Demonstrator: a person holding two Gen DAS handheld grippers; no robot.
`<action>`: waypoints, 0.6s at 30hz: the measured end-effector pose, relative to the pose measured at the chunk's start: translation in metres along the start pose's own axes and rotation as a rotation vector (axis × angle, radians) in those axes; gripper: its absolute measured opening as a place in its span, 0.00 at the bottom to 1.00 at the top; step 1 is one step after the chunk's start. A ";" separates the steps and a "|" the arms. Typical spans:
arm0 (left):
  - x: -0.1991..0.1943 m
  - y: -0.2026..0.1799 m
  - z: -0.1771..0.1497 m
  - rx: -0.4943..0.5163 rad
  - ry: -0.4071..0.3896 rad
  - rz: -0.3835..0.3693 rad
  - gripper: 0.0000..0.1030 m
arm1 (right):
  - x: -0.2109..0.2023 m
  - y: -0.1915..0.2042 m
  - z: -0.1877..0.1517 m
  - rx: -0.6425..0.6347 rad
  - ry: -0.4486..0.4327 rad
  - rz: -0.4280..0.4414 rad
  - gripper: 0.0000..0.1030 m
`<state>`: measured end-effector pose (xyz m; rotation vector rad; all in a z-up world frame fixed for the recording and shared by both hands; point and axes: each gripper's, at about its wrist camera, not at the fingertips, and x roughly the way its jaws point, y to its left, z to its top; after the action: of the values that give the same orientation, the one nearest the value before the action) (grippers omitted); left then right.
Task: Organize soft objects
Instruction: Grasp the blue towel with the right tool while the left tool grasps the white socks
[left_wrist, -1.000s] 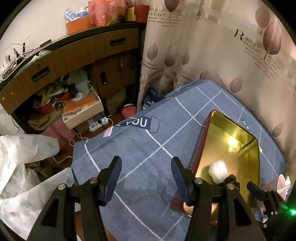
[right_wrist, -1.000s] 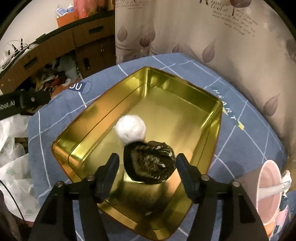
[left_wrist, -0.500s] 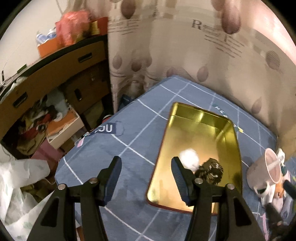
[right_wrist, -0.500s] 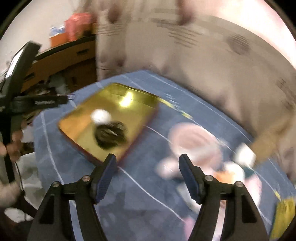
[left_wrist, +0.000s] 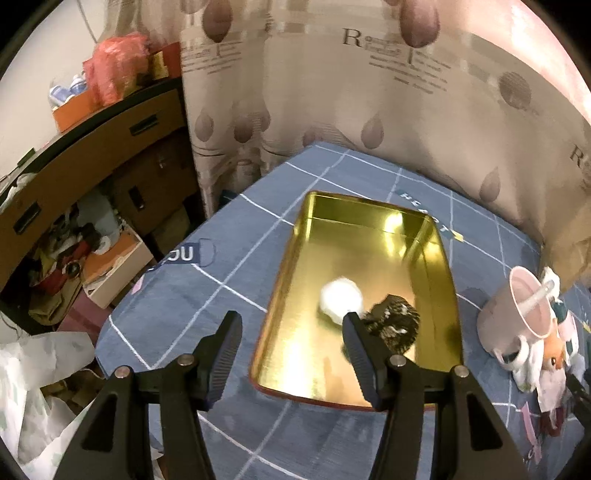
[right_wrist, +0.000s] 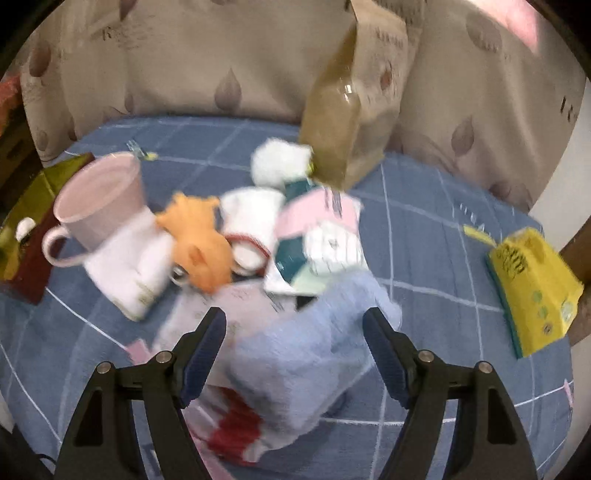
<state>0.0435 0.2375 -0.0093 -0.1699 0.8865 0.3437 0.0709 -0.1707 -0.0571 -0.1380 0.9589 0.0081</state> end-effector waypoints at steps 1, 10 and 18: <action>0.000 -0.004 0.000 0.008 0.001 -0.002 0.58 | 0.004 -0.001 -0.003 -0.006 0.007 -0.012 0.72; -0.009 -0.053 -0.016 0.153 -0.010 -0.073 0.58 | 0.020 -0.055 -0.024 0.039 0.035 -0.105 0.71; -0.019 -0.105 -0.036 0.295 0.002 -0.186 0.58 | 0.035 -0.101 -0.035 0.109 0.050 -0.095 0.56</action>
<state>0.0439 0.1254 -0.0162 0.0204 0.9058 0.0381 0.0697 -0.2765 -0.0941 -0.0829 0.9997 -0.1355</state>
